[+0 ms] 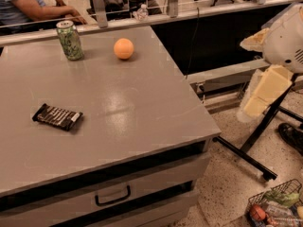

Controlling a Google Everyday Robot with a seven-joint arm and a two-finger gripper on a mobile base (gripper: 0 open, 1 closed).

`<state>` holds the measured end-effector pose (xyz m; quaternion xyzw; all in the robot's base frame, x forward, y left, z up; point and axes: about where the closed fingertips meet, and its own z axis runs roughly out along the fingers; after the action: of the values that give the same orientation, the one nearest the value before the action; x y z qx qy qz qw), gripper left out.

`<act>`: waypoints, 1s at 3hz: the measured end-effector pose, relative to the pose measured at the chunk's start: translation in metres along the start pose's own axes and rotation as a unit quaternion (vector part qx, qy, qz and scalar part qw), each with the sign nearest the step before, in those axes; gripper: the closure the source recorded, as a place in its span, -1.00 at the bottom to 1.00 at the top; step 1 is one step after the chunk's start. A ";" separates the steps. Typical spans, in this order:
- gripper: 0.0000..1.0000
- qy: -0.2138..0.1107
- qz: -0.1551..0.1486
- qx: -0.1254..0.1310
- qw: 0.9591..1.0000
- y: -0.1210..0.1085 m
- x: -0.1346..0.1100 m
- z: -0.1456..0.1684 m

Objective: Move orange near rxbar chocolate

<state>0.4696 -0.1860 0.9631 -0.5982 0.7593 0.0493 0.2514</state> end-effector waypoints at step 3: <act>-1.00 -0.251 0.005 0.013 0.968 -0.045 -0.095 0.063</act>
Offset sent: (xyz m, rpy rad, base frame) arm 0.0768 0.0960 0.0003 0.5318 -0.1557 0.1305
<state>0.5466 -0.0908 0.9608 -0.5599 0.6752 0.1892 0.4414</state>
